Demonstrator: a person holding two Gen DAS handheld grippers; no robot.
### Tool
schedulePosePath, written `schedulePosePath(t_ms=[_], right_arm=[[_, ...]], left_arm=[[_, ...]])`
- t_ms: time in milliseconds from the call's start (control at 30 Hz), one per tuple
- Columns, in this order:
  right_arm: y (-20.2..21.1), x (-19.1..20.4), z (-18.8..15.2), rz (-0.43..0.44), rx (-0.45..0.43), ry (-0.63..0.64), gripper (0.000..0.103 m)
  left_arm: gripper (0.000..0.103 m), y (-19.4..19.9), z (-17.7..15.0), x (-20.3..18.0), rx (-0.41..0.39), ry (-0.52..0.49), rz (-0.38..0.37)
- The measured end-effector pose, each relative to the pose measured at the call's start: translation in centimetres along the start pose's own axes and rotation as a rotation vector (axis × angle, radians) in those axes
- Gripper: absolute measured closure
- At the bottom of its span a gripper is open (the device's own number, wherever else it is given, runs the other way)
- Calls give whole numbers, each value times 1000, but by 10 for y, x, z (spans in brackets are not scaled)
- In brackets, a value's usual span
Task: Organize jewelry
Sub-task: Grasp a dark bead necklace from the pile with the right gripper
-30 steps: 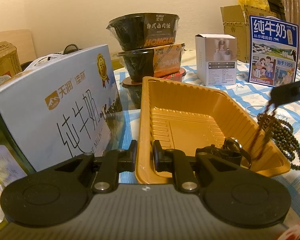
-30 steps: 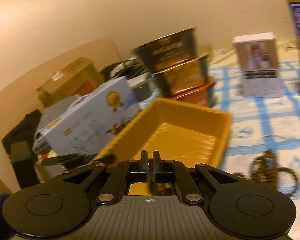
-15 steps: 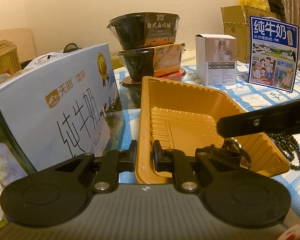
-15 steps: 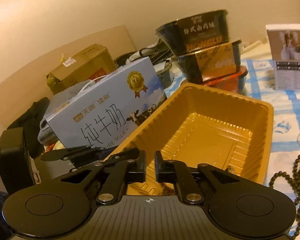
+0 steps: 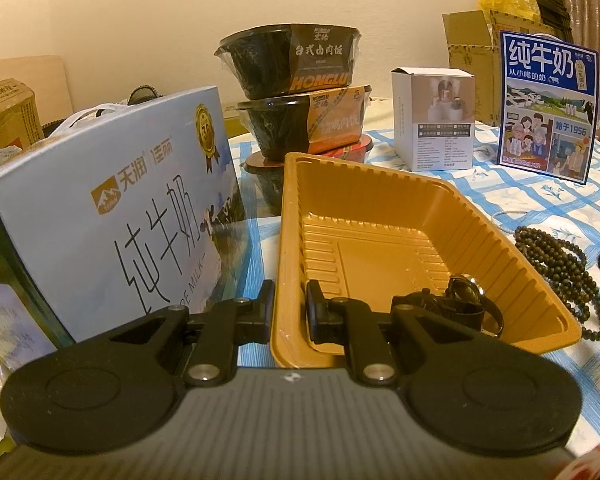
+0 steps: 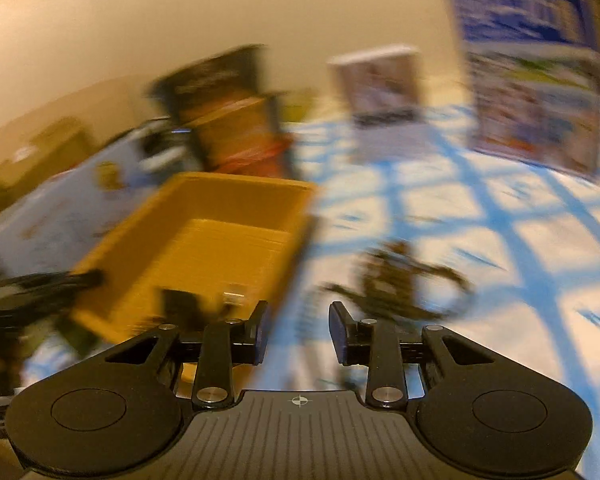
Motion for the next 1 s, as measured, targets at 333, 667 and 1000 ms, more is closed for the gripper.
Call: schedulePosePath(t_ms=[333,667,1000], right_arm=[[2,-53,-5,-138,-15,-104,70],[-9,-51,-8,-137,-1,-59,70],[-25,-42,-4,-130,8,12,71]], left_arm=[[88,-1,0,1,3,-1,3],[88,-1,0,1,3,0,1],[88,-2,0,1,3,-2,1]])
Point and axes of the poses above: each gripper's, at about its wrist camera, not at the fingertips, and y roughly against the way its jaws point, x to its left, z to its top, the point moved 10 cm from there along -y, roughly the way its jaws point, and after that the axes turned 6 degrees about -y, right-handed, at the moved point
